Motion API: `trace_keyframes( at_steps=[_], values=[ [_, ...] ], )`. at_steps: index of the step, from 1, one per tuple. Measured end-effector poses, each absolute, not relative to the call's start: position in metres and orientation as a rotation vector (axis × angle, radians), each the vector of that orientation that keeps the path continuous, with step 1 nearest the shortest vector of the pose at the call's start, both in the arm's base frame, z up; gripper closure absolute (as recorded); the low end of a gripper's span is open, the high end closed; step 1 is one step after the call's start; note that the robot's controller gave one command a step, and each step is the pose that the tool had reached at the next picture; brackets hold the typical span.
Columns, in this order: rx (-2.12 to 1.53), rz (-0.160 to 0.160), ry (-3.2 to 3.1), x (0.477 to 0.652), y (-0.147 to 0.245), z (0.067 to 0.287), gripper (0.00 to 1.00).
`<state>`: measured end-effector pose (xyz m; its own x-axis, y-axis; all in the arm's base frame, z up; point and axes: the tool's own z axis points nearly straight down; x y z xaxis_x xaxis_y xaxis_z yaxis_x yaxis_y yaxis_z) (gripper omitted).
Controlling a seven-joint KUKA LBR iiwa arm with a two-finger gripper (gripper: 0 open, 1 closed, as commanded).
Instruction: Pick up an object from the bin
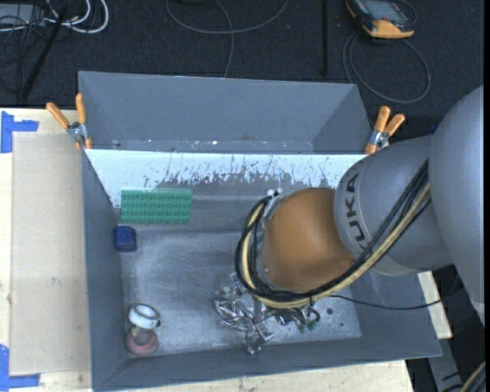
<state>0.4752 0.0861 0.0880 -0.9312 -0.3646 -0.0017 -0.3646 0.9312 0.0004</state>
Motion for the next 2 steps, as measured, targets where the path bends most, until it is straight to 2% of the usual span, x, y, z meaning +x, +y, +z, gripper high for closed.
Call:
trace_keyframes(
  at_steps=[1,2],
  values=[
    [-0.576,0.001,3.088,0.475,0.085,0.088,1.0],
    [-1.058,-0.001,2.952,0.508,0.075,0.213,1.0]
  ],
)
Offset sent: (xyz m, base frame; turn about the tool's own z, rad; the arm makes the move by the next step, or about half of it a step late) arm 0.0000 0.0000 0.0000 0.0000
